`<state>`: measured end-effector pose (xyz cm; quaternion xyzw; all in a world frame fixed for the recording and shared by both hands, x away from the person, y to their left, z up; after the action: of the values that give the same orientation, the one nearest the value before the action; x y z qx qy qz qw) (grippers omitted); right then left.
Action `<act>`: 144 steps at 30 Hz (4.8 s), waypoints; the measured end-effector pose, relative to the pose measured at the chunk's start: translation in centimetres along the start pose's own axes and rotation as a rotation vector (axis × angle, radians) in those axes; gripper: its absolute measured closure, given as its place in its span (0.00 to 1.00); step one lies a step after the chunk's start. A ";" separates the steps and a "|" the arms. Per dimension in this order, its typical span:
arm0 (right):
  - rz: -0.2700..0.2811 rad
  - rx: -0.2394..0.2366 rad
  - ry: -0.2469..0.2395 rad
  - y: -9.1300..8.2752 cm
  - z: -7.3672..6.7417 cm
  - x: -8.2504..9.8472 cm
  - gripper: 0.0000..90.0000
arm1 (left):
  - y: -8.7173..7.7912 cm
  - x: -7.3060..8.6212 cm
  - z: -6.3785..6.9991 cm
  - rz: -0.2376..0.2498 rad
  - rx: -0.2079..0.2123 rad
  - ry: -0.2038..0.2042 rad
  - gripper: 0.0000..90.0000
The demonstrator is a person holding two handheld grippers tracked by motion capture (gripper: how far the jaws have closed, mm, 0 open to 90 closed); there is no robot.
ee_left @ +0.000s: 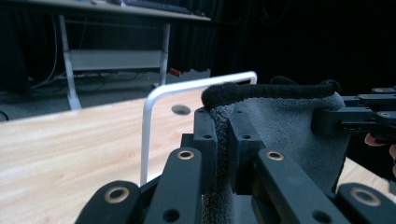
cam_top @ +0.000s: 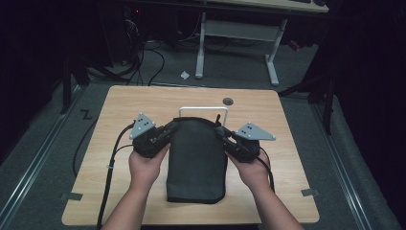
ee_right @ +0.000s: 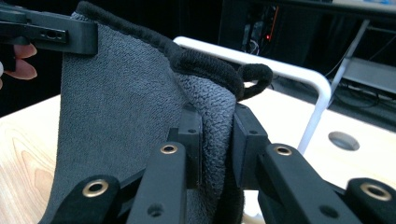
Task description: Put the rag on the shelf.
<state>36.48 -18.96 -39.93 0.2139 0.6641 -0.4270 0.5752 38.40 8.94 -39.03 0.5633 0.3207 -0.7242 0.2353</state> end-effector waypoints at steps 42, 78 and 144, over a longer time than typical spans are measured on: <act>0.128 0.051 -0.047 -2.3 2.4 -8.2 0.85 | 0.8 -9.1 1.2 0.121 0.000 0.142 0.93; -0.144 -0.017 0.049 9.8 11.4 -5.6 0.85 | 12.1 -4.1 -8.3 -0.170 -0.064 0.056 0.94; -0.201 0.038 0.235 10.7 14.9 0.2 0.58 | 11.8 3.3 -10.2 -0.264 -0.055 -0.058 0.78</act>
<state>53.36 -25.29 -43.15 0.2056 0.7367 -0.4669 0.4438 52.68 8.38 -46.17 0.4882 0.4048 -0.7559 0.1623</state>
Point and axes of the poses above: each handheld gripper's, and its own axes: y roughly forward along the jaws, x roughly out of its underside, z roughly to its right, the point moved 1 cm from there along y, roughly forward along the jaws
